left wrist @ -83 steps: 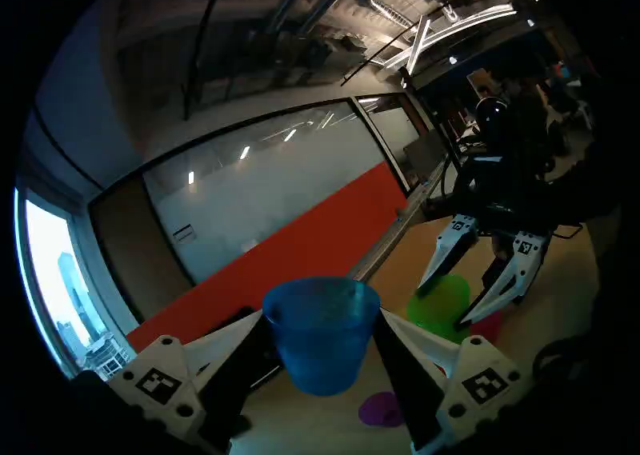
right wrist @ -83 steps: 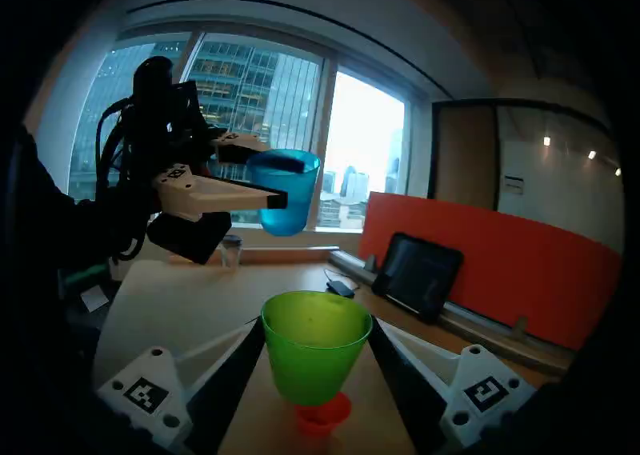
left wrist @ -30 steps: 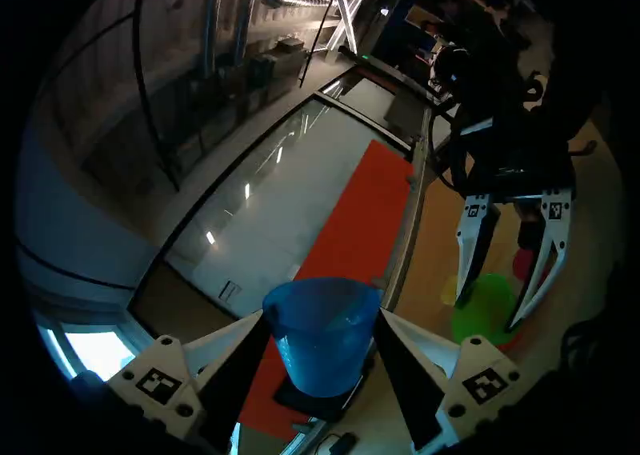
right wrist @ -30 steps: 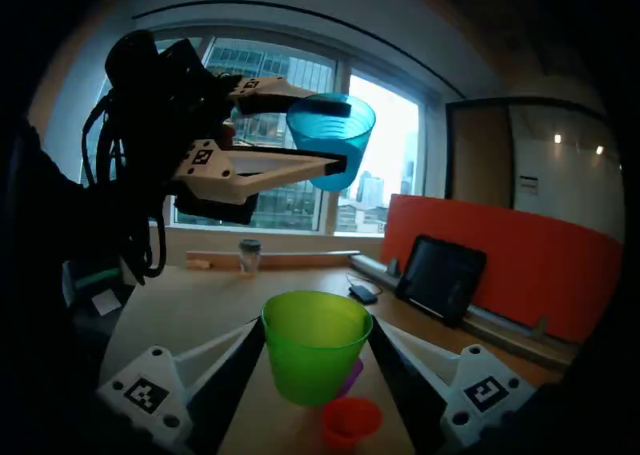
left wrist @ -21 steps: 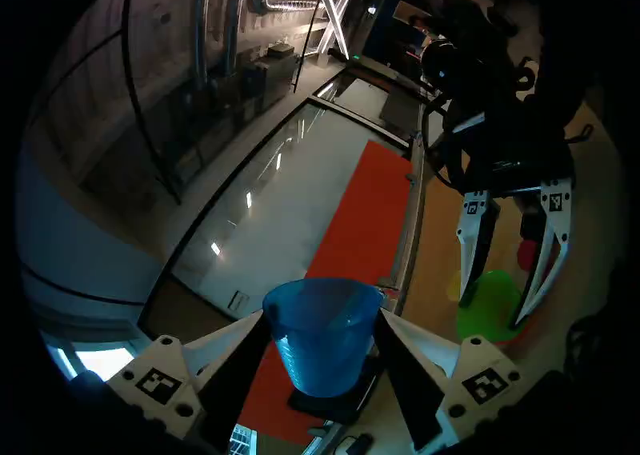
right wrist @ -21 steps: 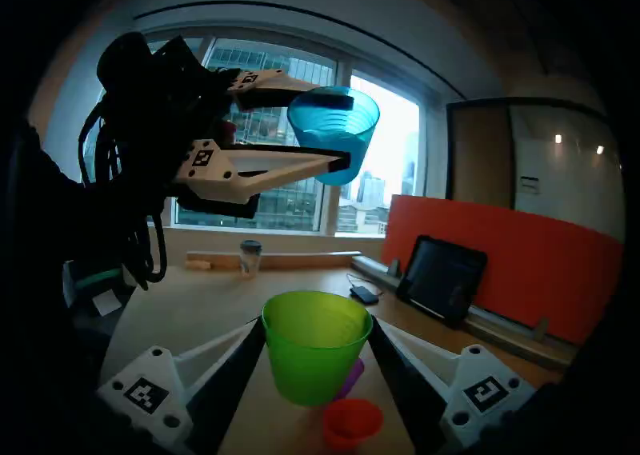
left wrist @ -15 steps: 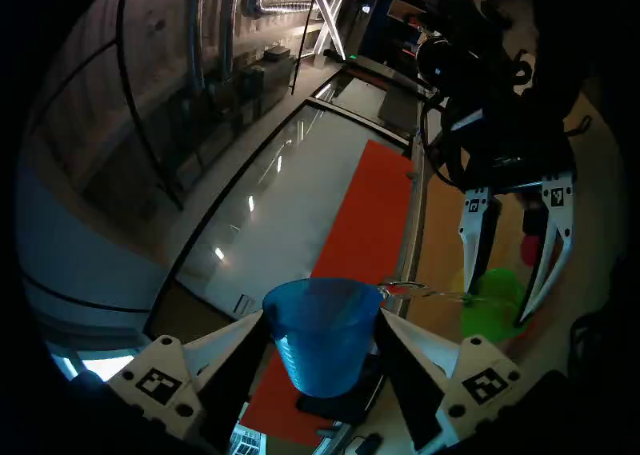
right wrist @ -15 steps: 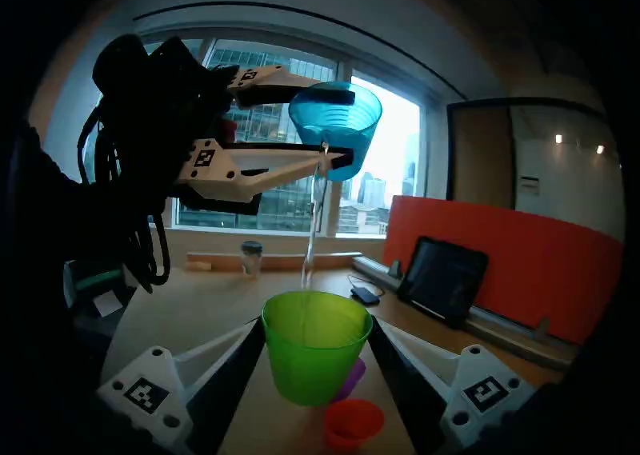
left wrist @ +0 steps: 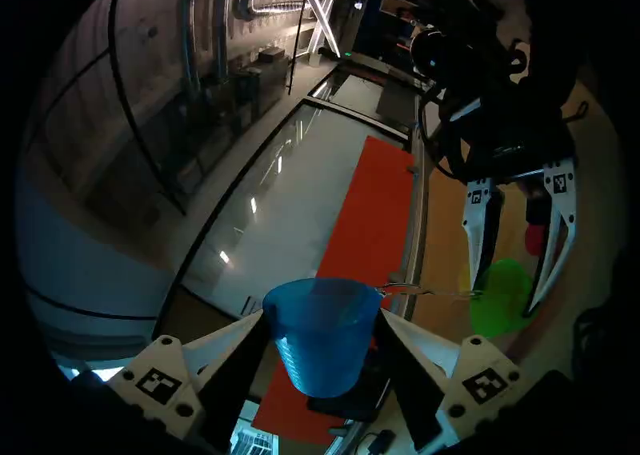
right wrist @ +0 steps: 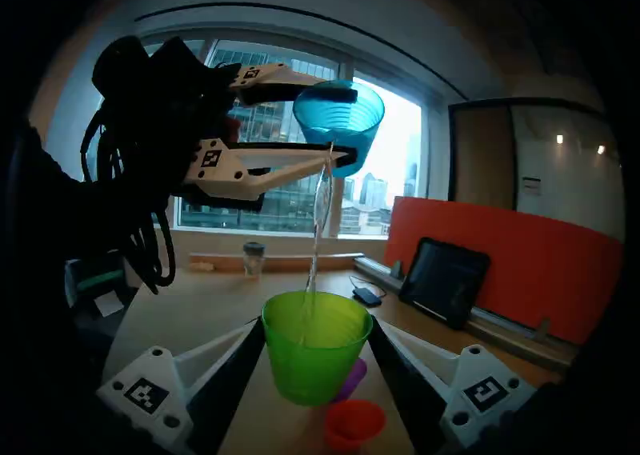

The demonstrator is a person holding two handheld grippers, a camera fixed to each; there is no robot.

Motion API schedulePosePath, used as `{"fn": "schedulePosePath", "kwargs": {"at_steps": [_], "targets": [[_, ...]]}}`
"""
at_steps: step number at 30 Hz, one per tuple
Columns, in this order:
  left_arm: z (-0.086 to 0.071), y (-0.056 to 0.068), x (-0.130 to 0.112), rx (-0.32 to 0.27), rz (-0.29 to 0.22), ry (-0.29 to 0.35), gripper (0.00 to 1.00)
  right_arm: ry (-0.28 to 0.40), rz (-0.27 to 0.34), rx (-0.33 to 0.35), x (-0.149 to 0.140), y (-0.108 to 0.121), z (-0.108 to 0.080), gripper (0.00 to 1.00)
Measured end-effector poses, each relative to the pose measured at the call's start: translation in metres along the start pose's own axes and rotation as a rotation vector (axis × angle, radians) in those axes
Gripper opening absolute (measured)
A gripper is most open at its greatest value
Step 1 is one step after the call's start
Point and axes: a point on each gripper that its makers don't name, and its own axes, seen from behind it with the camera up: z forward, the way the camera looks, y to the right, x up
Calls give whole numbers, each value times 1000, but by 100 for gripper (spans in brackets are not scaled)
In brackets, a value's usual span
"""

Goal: Pour water

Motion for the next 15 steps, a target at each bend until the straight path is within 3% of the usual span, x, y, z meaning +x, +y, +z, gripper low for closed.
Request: {"fn": "schedulePosePath", "kwargs": {"at_steps": [15], "targets": [[0,-9,1,13,55,-7,85,10,-1,-3,3,1,1,93]]}}
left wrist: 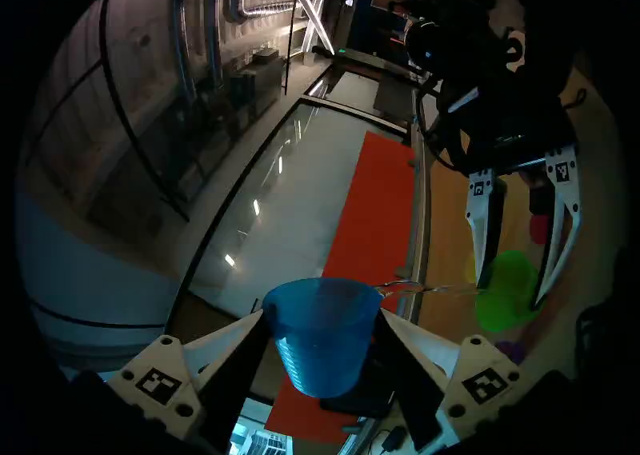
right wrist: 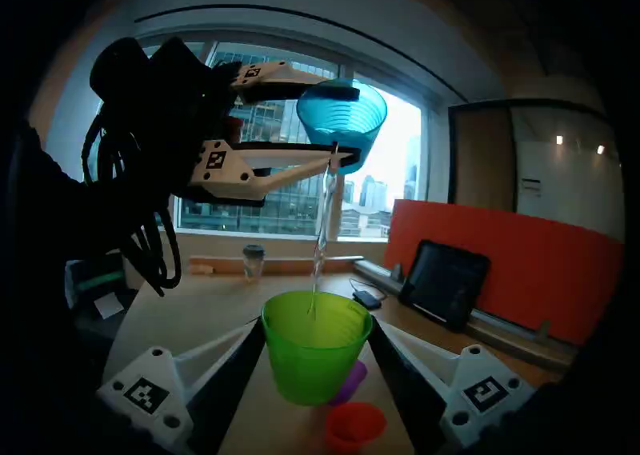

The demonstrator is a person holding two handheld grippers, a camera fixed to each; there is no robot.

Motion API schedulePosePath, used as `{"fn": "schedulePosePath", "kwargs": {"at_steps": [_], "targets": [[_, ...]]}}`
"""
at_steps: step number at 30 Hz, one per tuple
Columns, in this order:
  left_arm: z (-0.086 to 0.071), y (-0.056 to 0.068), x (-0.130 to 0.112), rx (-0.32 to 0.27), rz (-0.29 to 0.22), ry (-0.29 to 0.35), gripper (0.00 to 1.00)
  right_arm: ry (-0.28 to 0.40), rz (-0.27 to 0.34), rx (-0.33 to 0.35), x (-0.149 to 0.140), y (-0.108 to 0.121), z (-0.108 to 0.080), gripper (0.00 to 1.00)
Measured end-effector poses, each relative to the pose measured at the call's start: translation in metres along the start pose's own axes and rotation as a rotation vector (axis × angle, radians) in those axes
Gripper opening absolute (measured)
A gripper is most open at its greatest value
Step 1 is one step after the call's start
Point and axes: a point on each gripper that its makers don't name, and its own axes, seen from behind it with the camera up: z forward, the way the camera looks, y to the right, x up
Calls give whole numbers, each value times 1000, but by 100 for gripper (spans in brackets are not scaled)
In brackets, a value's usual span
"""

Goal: Pour water

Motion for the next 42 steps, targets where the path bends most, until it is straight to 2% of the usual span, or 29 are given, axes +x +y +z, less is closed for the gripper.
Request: {"fn": "schedulePosePath", "kwargs": {"at_steps": [14,23,29,42], "targets": [[3,-2,6,4,52,3,85,7,0,-4,2,1,-3,93],[10,-2,12,9,101,6,85,7,-3,-6,1,1,-4,93],[9,-1,16,13,136,6,85,7,-6,-7,1,2,-4,93],[8,-16,17,32,202,2,85,11,-13,-11,6,3,-5,93]]}}
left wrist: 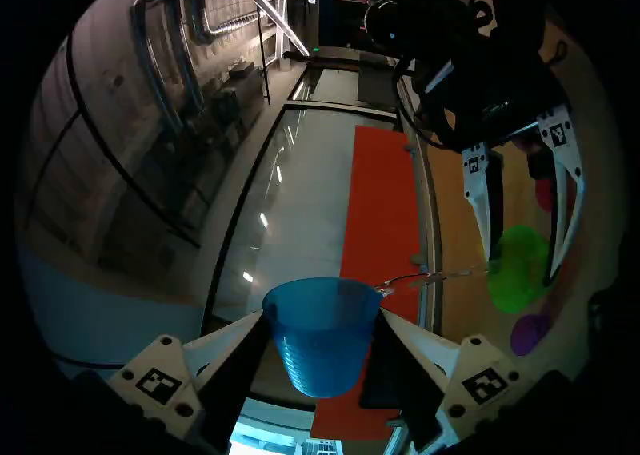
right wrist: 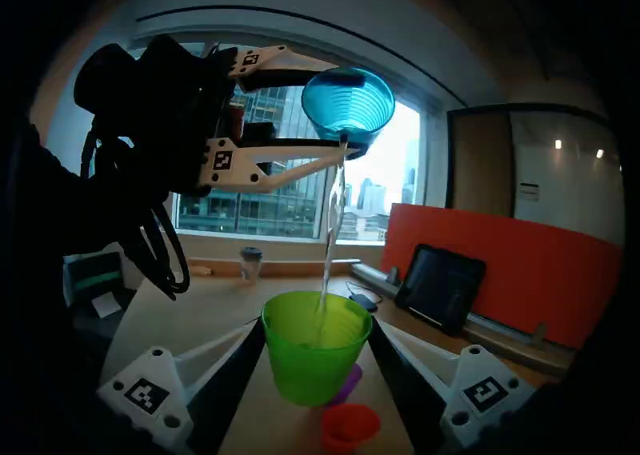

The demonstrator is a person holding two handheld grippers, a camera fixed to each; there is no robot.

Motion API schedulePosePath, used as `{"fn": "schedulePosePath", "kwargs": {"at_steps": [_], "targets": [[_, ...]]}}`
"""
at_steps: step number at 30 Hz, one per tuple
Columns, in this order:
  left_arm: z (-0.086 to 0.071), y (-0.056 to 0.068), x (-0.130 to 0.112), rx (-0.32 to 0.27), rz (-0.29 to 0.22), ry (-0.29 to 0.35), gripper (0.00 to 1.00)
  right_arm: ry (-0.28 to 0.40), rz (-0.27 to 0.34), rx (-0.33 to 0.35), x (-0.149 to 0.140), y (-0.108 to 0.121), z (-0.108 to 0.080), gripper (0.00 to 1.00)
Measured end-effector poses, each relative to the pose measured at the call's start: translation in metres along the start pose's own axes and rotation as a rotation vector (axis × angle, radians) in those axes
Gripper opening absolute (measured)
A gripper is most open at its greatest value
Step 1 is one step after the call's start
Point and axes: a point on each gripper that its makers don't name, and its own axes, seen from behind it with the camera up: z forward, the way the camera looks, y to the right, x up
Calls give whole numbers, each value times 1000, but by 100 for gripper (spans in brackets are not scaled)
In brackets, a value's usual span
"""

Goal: Pour water

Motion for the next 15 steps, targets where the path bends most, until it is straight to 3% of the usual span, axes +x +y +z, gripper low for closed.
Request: {"fn": "schedulePosePath", "kwargs": {"at_steps": [15], "targets": [[-2,0,-3,27,88,-8,86,6,-4,-4,3,2,1,93]]}}
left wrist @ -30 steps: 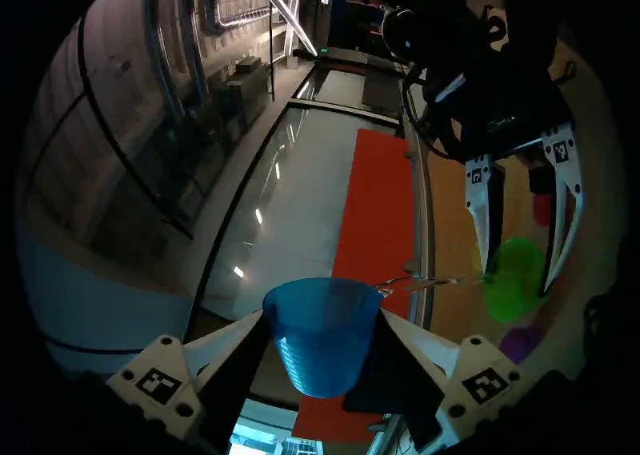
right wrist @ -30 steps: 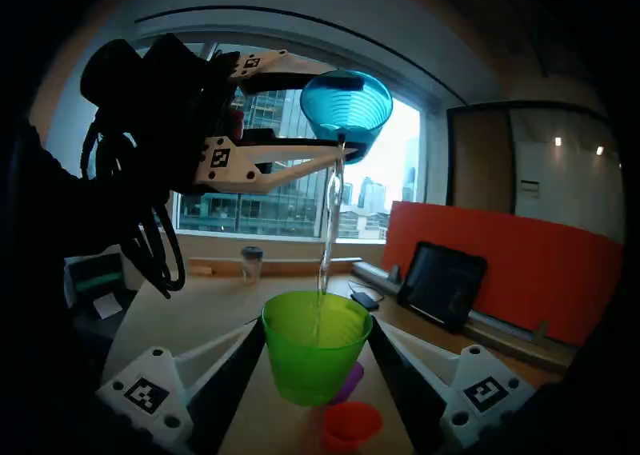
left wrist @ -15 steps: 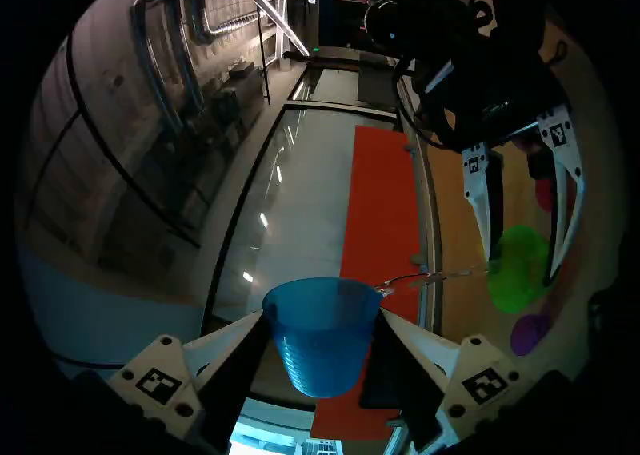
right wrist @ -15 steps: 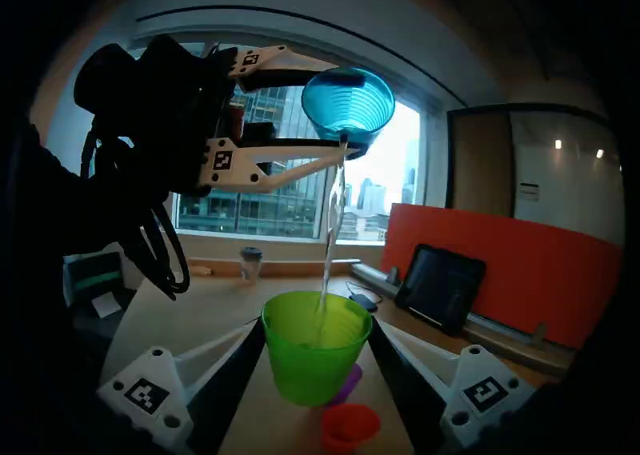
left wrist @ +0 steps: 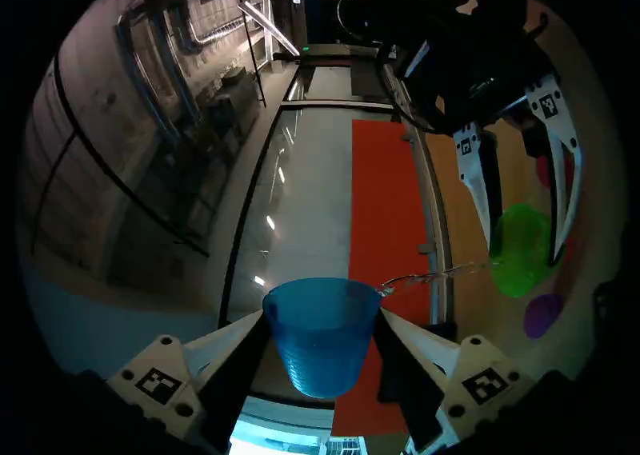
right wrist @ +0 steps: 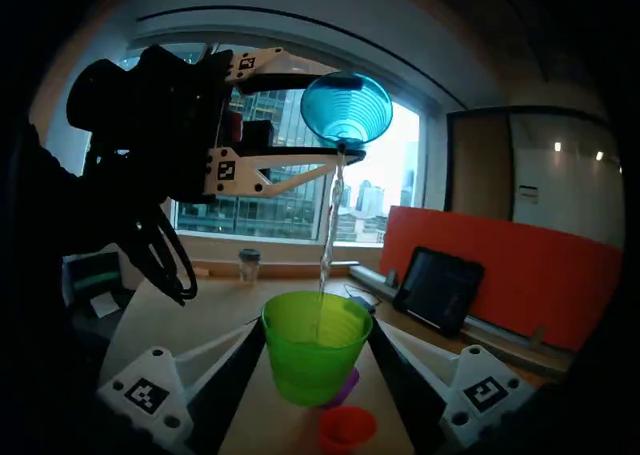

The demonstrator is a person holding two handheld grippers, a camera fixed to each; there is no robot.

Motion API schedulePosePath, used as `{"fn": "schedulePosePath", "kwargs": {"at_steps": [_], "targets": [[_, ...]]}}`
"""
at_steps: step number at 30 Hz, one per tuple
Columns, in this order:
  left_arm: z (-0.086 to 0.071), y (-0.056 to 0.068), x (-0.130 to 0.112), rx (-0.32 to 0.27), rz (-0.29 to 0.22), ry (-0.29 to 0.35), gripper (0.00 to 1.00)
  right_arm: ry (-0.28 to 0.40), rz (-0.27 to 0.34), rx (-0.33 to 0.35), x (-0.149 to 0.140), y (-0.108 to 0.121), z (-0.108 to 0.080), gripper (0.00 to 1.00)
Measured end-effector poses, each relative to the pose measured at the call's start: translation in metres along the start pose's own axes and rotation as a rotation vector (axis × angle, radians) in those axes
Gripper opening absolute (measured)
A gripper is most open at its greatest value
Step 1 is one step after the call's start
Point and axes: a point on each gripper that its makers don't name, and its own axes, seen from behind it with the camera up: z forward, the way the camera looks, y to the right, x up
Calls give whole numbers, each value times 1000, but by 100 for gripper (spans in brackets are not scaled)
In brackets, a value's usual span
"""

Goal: Pour water

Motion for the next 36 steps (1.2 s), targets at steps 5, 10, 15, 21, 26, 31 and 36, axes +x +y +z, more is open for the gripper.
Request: {"fn": "schedulePosePath", "kwargs": {"at_steps": [5,10,15,21,26,31,36], "targets": [[0,2,3,7,26,3,85,2,0,1,1,0,1,93],[0,0,5,16,62,5,85,4,0,1,1,0,1,92],[1,-4,7,24,99,8,85,6,0,-1,2,1,0,93],[3,-5,10,31,144,13,85,8,1,-1,2,2,0,92],[5,-4,12,34,183,16,85,12,3,-2,3,3,1,93],[4,-1,15,43,223,23,85,15,6,-4,2,2,1,93],[3,0,18,53,239,28,85,16,8,-6,2,3,2,92]]}}
